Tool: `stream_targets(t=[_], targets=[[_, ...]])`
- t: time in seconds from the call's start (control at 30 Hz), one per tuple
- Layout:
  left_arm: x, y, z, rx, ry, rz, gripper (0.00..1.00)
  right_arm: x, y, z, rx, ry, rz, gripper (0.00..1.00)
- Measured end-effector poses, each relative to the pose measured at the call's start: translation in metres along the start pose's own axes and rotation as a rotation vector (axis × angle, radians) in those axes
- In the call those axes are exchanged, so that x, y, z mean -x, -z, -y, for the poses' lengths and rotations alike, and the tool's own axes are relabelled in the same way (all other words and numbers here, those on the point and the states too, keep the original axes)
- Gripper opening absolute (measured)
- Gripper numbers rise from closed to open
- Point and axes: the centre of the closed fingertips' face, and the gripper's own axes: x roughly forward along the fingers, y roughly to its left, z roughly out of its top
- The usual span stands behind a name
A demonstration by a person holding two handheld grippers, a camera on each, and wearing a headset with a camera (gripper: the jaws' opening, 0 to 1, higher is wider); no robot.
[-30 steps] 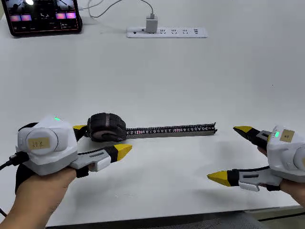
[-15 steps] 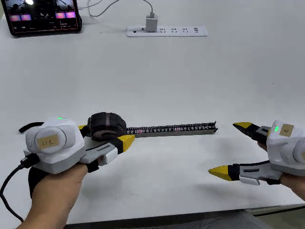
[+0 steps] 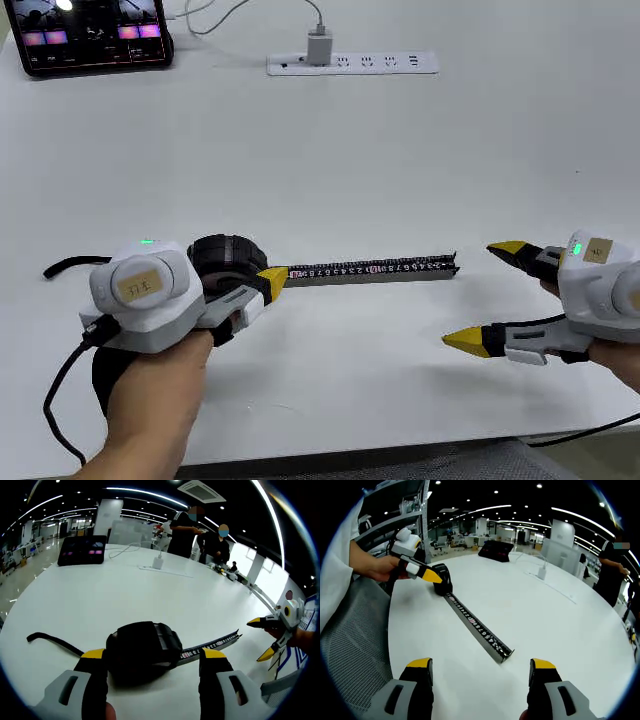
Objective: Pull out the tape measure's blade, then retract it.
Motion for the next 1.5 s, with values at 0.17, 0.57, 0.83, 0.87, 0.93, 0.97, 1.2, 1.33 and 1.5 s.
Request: stream_targets(t=[0.17, 0.57, 0.83, 0.87, 0.93, 0.97, 1.2, 1.33, 1.5], targets=[[-0.003, 0.000, -0.004, 0.017, -0.037, -0.001, 0.69, -0.002, 0.001, 0.004, 0.018, -0.007, -0.009, 0.73], [-0.007, 0.000, -0.010, 0.024, -0.105, -0.004, 0.65, -0.010, 0.000, 0.007, 0.065, -0.045, -0.016, 0.66], [-0.009, 0.000, -0.015, 0.053, -0.126, -0.003, 0.61, -0.015, 0.001, 0.012, 0.084, -0.061, -0.022, 0.64], [-0.009, 0.000, -0.015, 0.054, -0.127, -0.004, 0.61, -0.016, 0.001, 0.013, 0.086, -0.063, -0.022, 0.64], [-0.009, 0.000, -0.015, 0.055, -0.126, -0.003, 0.61, -0.017, 0.001, 0.014, 0.090, -0.067, -0.023, 0.64], [-0.009, 0.000, -0.015, 0.057, -0.124, -0.006, 0.61, -0.018, 0.001, 0.014, 0.092, -0.071, -0.024, 0.64], [-0.008, 0.000, -0.014, 0.065, -0.119, -0.009, 0.60, -0.018, 0.001, 0.019, 0.104, -0.076, -0.027, 0.61], [-0.008, 0.001, -0.014, 0.065, -0.117, -0.008, 0.60, -0.018, 0.002, 0.022, 0.122, -0.077, -0.036, 0.59], [-0.008, 0.001, -0.014, 0.063, -0.114, -0.005, 0.60, -0.019, 0.000, 0.027, 0.148, -0.086, -0.042, 0.53]])
